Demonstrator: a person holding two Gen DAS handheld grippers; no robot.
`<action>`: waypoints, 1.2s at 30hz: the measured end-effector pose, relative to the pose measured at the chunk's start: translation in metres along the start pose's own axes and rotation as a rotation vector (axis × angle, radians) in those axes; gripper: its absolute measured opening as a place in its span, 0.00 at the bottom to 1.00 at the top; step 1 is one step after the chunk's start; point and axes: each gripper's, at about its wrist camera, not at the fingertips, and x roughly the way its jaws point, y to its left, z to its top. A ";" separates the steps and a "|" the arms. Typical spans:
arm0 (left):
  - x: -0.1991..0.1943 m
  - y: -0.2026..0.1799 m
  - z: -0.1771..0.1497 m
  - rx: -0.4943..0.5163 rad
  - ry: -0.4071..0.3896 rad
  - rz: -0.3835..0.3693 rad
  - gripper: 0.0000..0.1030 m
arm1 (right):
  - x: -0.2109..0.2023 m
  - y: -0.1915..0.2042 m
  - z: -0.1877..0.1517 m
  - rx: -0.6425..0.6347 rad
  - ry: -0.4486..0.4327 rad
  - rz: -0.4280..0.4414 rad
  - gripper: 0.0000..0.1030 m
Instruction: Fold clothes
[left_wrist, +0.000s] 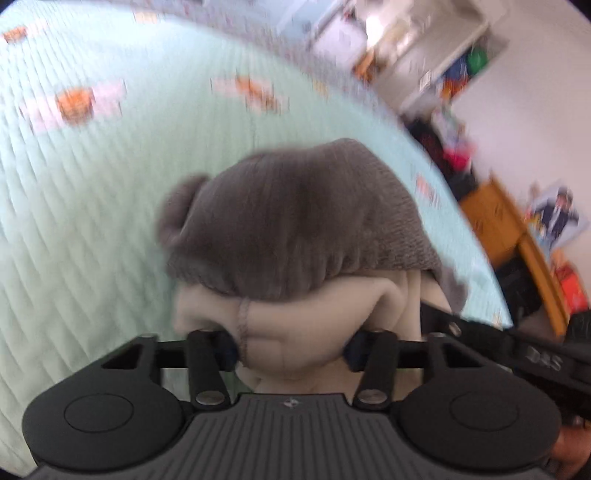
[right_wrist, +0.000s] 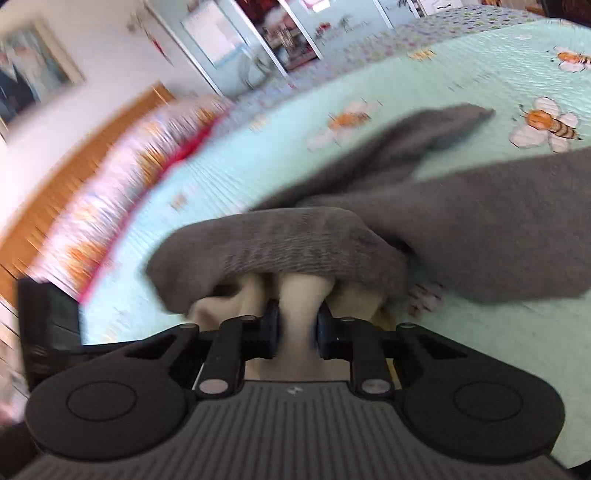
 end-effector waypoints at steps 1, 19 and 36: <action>-0.015 -0.002 0.010 0.017 -0.057 0.009 0.38 | -0.005 0.006 0.005 0.010 -0.016 0.038 0.22; -0.094 0.078 -0.016 -0.147 -0.120 0.175 0.56 | -0.013 0.021 0.012 -0.032 -0.011 0.009 0.54; -0.070 0.045 0.039 -0.005 -0.198 0.145 0.27 | 0.014 0.063 0.015 -0.068 -0.033 0.205 0.15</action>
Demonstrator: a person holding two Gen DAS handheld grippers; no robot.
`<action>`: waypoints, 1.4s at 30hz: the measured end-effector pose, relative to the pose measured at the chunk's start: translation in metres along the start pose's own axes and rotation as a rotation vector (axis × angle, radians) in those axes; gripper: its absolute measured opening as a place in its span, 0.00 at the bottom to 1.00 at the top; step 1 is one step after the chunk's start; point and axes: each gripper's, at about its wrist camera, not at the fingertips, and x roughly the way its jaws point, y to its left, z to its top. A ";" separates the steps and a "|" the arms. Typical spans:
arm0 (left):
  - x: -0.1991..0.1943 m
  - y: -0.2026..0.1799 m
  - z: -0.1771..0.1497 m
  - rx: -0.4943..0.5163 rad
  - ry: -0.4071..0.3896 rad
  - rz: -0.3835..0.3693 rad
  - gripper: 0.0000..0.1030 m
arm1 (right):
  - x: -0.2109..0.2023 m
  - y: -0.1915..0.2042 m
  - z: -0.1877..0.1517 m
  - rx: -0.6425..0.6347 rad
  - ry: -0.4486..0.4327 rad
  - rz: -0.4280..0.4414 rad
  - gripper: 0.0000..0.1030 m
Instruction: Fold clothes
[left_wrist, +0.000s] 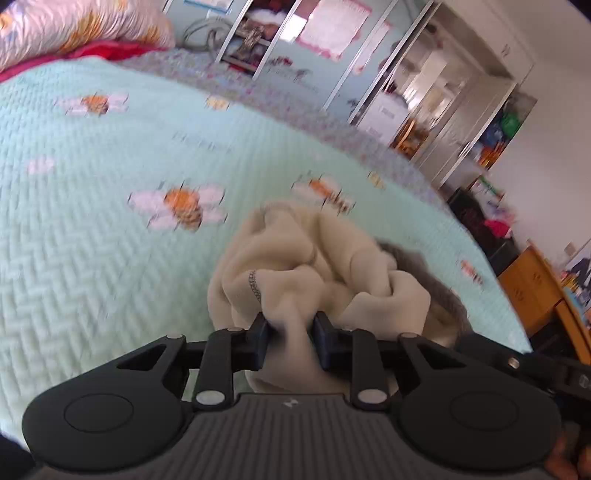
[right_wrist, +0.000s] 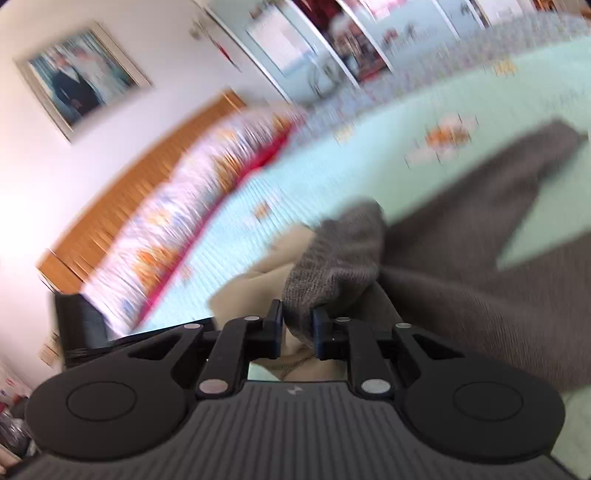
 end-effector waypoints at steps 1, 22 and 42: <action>-0.002 -0.004 0.008 0.010 -0.022 -0.007 0.27 | -0.007 0.001 0.005 0.002 -0.026 0.038 0.12; 0.010 -0.091 -0.081 0.528 0.115 -0.047 0.65 | 0.046 -0.033 -0.069 -0.384 0.186 -0.388 0.54; -0.012 -0.059 -0.033 0.232 0.026 -0.099 0.05 | 0.033 -0.068 -0.066 -0.266 0.088 -0.400 0.16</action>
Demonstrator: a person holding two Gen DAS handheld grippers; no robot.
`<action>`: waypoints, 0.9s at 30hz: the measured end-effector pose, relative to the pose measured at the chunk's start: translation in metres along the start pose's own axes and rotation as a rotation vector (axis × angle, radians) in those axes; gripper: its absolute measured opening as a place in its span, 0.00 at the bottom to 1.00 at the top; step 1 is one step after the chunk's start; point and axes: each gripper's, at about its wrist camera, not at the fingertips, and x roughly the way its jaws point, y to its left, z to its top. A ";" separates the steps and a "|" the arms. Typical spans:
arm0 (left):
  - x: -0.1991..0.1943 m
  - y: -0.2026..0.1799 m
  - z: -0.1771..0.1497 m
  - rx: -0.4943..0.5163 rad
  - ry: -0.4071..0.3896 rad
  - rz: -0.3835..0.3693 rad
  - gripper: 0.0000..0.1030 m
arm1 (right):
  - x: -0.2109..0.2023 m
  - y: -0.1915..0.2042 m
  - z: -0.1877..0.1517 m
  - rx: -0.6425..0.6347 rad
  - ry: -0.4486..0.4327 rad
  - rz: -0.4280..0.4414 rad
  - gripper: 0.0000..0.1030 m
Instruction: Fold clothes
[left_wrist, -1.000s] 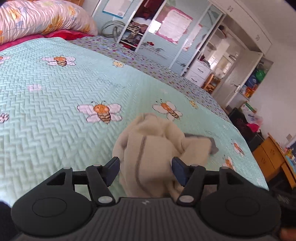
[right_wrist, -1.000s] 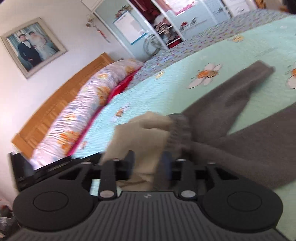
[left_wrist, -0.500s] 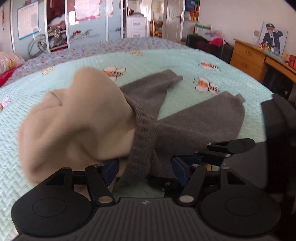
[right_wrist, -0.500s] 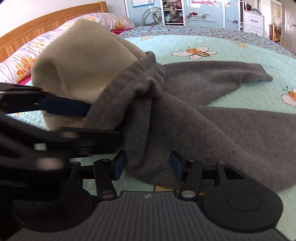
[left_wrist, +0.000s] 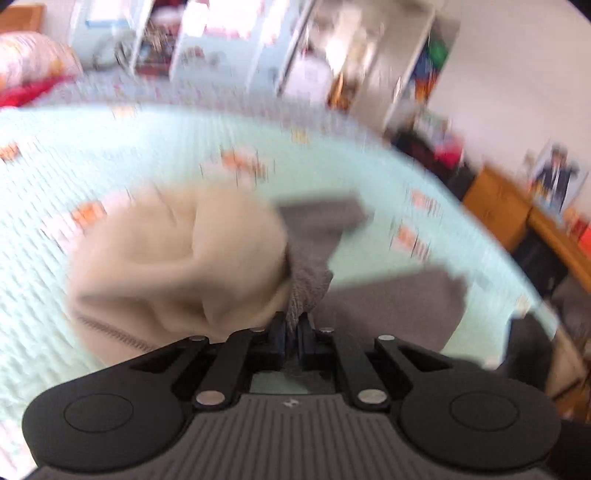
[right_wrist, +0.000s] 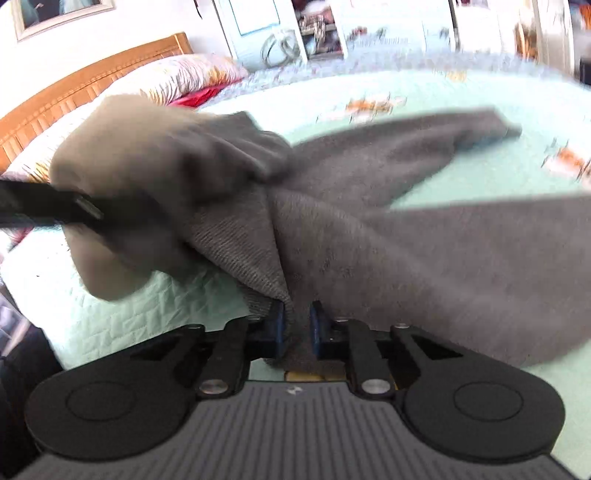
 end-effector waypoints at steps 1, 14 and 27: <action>-0.014 0.009 0.007 -0.033 -0.037 0.006 0.05 | -0.004 0.000 0.002 -0.011 -0.024 -0.026 0.13; -0.021 0.051 -0.043 -0.194 0.078 -0.015 0.11 | -0.047 0.000 0.016 -0.006 -0.105 -0.006 0.69; -0.026 0.044 -0.053 -0.112 0.100 0.040 0.17 | 0.011 0.046 0.024 -0.203 -0.028 -0.094 0.16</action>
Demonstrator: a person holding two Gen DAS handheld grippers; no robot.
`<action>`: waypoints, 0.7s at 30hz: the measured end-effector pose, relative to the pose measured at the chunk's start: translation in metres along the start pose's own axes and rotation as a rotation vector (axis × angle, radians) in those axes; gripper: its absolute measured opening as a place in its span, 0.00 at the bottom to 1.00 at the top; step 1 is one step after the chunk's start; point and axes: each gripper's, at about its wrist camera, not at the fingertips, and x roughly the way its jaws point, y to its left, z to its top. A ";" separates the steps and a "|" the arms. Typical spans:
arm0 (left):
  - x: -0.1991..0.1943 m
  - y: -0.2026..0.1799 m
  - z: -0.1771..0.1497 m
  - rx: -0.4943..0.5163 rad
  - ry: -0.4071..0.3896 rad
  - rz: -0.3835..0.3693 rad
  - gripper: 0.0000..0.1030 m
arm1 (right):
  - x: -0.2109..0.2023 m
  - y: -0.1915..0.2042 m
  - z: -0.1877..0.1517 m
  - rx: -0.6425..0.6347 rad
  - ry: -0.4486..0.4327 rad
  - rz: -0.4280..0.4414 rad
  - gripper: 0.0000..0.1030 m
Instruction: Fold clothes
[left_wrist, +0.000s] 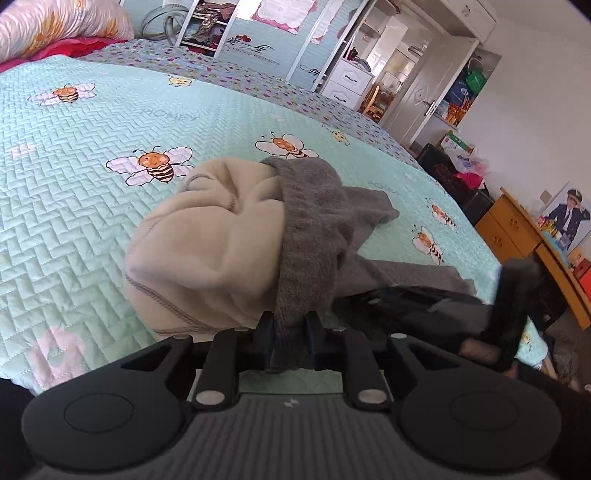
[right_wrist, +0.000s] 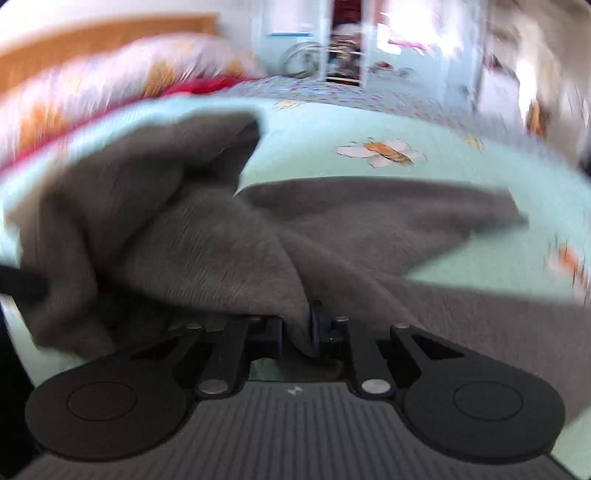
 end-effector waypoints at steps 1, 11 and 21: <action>-0.001 0.000 0.000 0.008 0.003 -0.001 0.17 | -0.009 -0.008 -0.001 0.020 -0.013 -0.003 0.14; -0.049 -0.038 0.051 0.092 -0.198 -0.126 0.73 | -0.084 -0.062 -0.029 0.242 -0.037 0.061 0.55; 0.098 -0.028 0.091 0.086 0.116 0.138 0.73 | -0.034 -0.155 -0.047 0.841 0.095 -0.038 0.73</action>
